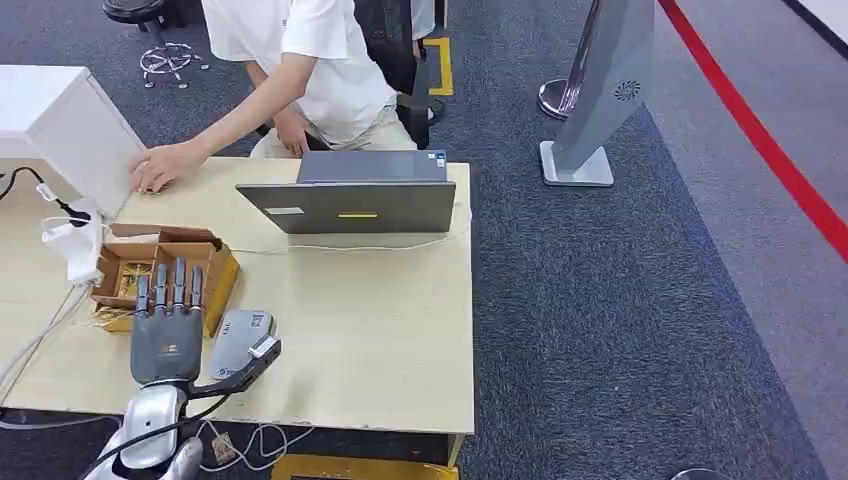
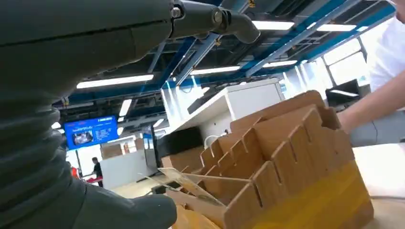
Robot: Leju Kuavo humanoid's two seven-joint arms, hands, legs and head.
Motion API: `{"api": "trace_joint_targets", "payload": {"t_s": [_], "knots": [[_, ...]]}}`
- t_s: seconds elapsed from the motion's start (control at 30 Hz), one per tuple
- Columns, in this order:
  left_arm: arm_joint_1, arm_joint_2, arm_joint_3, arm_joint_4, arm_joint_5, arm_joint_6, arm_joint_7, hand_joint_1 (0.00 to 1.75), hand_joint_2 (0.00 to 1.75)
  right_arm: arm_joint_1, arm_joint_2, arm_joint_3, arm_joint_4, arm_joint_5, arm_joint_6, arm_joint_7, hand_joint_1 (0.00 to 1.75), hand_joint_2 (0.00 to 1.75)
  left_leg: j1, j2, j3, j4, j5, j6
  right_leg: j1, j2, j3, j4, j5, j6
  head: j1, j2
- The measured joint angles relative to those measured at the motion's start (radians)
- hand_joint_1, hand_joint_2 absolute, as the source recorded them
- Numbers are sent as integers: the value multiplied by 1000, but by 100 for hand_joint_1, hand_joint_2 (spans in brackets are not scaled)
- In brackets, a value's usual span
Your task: Pass the card to the sensor for recognition and then transmit it.
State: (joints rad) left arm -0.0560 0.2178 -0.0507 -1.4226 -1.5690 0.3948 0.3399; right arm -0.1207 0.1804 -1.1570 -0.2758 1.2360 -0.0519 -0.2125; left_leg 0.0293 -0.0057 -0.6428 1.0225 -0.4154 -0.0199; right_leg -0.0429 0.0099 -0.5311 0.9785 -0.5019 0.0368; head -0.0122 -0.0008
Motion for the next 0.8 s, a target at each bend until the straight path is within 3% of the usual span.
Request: {"api": "trace_joint_targets", "payload": {"t_s": [0.27, 0.47, 0.8], "knots": [[-74, 20, -122, 65, 0, -8, 32, 0, 175, -2, 0, 11, 0, 10, 1, 3, 0, 175, 0, 0, 0, 0, 0, 0, 0, 0, 0, 0, 0, 0, 0, 0], [-104, 24, -152, 97, 0, -180, 86, 0, 175, -1, 0, 11, 0, -2, 0, 6, 0, 175, 0, 0, 0, 0, 0, 0, 0, 0, 0, 0, 0, 0, 0, 0], [-80, 75, -147, 109, 0, -158, 97, 0, 175, 4, 0, 11, 0, -5, 0, 3, 0, 175, 0, 0, 0, 0, 0, 0, 0, 0, 1, 0, -1, 0, 0, 0]]}}
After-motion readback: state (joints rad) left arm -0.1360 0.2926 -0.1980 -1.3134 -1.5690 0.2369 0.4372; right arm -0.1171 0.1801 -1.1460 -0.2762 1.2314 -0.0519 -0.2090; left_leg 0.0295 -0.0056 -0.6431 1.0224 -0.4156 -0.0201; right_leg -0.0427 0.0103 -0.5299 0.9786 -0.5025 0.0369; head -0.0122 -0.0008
